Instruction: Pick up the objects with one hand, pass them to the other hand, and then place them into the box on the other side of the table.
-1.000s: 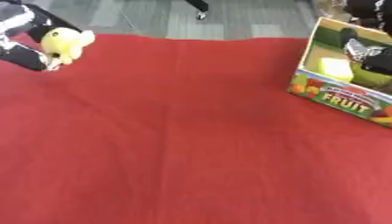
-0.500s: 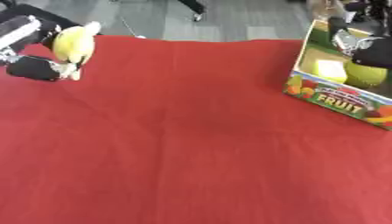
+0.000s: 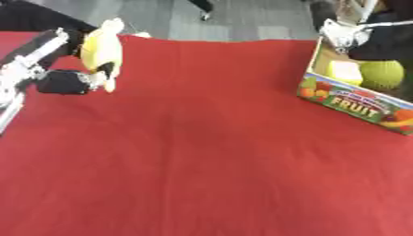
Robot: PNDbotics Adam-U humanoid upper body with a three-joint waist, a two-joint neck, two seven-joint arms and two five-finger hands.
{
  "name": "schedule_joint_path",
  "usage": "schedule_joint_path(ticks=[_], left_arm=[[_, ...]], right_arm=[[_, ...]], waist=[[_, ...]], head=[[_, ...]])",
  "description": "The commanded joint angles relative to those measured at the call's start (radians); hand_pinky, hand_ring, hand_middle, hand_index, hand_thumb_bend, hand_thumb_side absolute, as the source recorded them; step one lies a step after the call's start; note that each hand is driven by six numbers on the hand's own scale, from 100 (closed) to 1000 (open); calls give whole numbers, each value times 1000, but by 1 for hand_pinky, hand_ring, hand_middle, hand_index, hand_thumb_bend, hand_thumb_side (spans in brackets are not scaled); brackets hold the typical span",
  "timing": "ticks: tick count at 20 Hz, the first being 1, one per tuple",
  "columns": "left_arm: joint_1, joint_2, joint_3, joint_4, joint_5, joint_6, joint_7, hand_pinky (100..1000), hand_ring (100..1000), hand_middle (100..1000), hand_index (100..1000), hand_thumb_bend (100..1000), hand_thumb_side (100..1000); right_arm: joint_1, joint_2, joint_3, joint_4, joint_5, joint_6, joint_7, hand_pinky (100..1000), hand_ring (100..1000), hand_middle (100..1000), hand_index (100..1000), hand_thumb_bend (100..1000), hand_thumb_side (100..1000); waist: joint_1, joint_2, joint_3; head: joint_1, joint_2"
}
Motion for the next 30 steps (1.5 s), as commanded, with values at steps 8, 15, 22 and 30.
schedule_joint_path(ticks=[8, 15, 22, 30], left_arm=[[22, -72, -38, -26, -12, -110, 29, 727, 583, 469, 512, 100, 317], [31, -110, -59, -13, 1, -137, 19, 729, 583, 469, 512, 100, 343], [34, -139, -73, -17, -4, -145, -6, 728, 583, 469, 513, 100, 349], [40, -154, -83, -15, -11, -148, -36, 727, 582, 469, 514, 100, 351]], right_arm=[[-81, 24, 93, -78, 39, -35, 119, 906, 914, 832, 874, 100, 214], [-116, 73, 147, -59, 78, -56, 175, 905, 914, 833, 875, 106, 230], [-146, 128, 179, -20, 110, -71, 205, 904, 915, 834, 875, 106, 203], [-162, 170, 209, 43, 192, -109, 230, 903, 915, 834, 873, 126, 213]], waist=[[-4, -29, -3], [-6, -29, -3], [-5, -29, -4], [-6, -28, -3]], head=[[-18, 8], [-22, 11], [-33, 12], [-36, 15]])
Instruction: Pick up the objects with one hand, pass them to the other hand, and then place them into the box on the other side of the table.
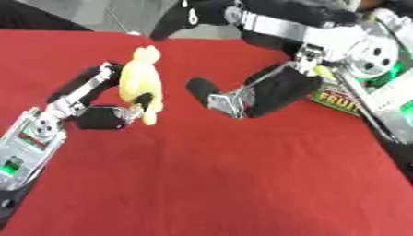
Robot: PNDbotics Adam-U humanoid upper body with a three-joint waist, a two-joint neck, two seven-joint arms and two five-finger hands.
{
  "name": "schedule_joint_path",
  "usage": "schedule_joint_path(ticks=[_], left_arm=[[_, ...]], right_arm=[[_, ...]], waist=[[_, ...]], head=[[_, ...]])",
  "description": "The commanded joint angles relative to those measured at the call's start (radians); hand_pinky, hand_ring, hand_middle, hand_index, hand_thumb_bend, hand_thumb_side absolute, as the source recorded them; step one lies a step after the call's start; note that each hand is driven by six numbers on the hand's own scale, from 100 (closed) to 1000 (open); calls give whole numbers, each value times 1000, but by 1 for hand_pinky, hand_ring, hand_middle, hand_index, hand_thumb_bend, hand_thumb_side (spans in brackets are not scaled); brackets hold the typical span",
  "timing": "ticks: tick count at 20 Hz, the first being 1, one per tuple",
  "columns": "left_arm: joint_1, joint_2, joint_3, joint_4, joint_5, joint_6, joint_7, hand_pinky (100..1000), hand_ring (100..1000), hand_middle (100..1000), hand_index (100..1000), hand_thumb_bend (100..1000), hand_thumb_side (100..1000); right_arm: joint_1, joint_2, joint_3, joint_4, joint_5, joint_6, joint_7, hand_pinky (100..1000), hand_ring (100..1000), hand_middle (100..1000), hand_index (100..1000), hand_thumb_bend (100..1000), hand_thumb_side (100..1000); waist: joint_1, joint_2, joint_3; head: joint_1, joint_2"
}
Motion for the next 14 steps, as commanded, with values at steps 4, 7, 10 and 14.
schedule_joint_path(ticks=[4, 7, 10, 14], left_arm=[[-8, -2, -6, -13, -16, -2, -21, 725, 582, 469, 514, 100, 343], [-9, -4, -11, -15, -27, -9, -28, 724, 581, 469, 515, 100, 336], [-9, -2, -15, -19, -47, -22, -27, 721, 582, 469, 514, 100, 305], [-9, 1, -22, -26, -89, -51, -25, 720, 582, 469, 514, 100, 276]], right_arm=[[-23, 25, 12, 53, 71, -33, 3, 903, 916, 834, 871, 129, 214], [-22, 43, 22, 84, 104, -48, 7, 906, 920, 837, 872, 119, 221], [-23, 55, 27, 108, 131, -59, 2, 908, 924, 839, 873, 105, 212], [-29, 67, 31, 134, 155, -62, -6, 909, 927, 842, 873, 100, 200]], waist=[[1, -27, 2], [1, -26, 3], [1, -26, 3], [2, -25, 3]], head=[[-5, 1], [-6, 3], [-8, 5], [-11, 7]])
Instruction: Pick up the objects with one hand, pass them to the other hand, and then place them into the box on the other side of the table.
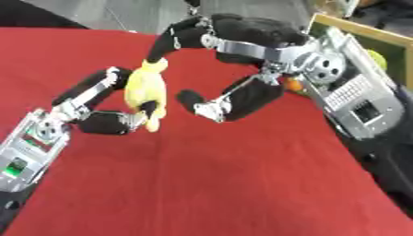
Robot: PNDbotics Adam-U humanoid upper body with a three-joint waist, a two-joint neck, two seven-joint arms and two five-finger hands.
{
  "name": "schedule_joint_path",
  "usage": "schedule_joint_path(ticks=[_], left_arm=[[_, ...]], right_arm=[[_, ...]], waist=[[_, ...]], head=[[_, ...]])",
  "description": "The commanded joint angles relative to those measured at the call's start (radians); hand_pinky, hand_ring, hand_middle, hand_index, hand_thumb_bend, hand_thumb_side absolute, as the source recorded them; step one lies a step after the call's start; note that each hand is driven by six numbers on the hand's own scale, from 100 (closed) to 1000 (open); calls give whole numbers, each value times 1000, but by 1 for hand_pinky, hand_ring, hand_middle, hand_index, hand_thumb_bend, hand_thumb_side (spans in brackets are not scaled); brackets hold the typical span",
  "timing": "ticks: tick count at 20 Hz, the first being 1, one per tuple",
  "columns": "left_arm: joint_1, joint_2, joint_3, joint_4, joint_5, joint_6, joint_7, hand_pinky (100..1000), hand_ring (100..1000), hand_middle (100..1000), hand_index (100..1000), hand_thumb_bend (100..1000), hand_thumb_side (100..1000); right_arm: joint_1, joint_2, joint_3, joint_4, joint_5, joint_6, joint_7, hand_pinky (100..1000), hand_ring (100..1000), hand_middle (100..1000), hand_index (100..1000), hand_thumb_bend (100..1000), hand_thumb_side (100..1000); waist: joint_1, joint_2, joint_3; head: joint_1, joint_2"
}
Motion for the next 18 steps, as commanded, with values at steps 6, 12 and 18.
schedule_joint_path(ticks=[6, 12, 18], left_arm=[[-14, 10, -3, -25, -59, -47, 5, 719, 582, 469, 513, 100, 254], [-15, 10, -7, -35, -83, -70, 7, 717, 582, 469, 513, 100, 226], [-18, 8, -3, -42, -99, -83, 14, 715, 581, 467, 513, 100, 225]], right_arm=[[-33, 12, 0, 36, 45, -20, 5, 909, 929, 845, 878, 151, 210], [-39, 28, 2, 70, 63, -40, 41, 913, 936, 854, 892, 188, 228], [-43, 41, 3, 91, 64, -60, 74, 920, 940, 859, 898, 199, 228]], waist=[[1, -25, 1], [0, -24, 3], [1, -23, 6]], head=[[-8, 5], [-19, 12], [-29, 16]])
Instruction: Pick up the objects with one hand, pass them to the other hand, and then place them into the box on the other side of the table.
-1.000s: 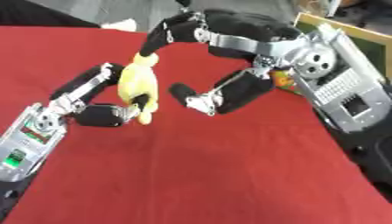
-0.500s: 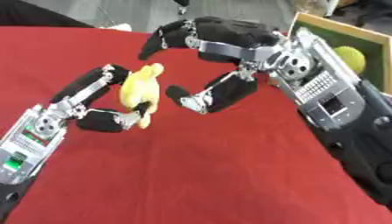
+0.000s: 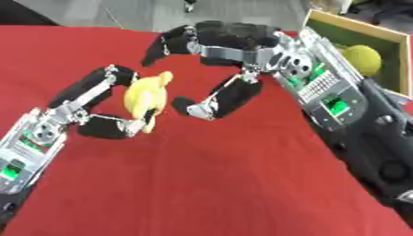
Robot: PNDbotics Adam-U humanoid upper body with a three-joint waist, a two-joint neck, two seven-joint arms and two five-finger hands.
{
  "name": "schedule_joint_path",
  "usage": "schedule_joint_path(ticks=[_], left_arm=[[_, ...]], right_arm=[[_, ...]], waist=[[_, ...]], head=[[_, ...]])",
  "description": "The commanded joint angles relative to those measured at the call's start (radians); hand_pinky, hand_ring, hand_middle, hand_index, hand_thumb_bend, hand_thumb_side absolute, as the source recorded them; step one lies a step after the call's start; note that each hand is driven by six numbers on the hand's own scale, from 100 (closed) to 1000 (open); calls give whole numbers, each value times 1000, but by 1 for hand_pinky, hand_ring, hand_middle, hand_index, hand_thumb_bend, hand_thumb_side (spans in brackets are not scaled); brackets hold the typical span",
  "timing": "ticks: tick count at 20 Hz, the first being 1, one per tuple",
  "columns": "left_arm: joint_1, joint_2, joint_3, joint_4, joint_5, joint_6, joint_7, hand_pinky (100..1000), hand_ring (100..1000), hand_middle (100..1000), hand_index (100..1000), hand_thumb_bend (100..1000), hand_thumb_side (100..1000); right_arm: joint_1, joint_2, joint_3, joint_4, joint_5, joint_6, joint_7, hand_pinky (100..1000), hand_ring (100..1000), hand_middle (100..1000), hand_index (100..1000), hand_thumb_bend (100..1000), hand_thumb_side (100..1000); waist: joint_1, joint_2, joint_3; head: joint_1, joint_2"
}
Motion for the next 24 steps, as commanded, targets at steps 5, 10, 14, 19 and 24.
schedule_joint_path(ticks=[5, 10, 14, 19, 24], left_arm=[[-19, 0, 5, -21, 8, 2, 5, 715, 580, 466, 513, 100, 230], [-20, -5, 2, -26, 13, -1, 3, 715, 580, 465, 513, 100, 233], [-21, -11, 3, -26, 17, 0, 2, 716, 579, 465, 513, 100, 235], [-21, -17, 4, -28, 19, 1, -2, 716, 579, 463, 513, 100, 239], [-21, -23, 9, -35, 20, 3, -5, 714, 577, 460, 511, 100, 228]], right_arm=[[-26, 10, -6, 9, -2, -8, 26, 919, 940, 858, 895, 188, 223], [-29, 25, -3, 22, 5, -11, 32, 921, 941, 859, 897, 184, 221], [-28, 37, -4, 32, 5, -9, 36, 921, 942, 861, 899, 159, 212], [-29, 50, -4, 42, 9, -4, 40, 923, 943, 862, 900, 146, 211], [-28, 57, -7, 51, 14, -2, 42, 924, 940, 861, 901, 123, 212]], waist=[[2, -23, 4], [2, -23, 6], [2, -22, 7], [2, -20, 8], [2, -18, 7]], head=[[-11, 2], [-14, 1], [-16, -1], [-16, -5], [-16, -8]])
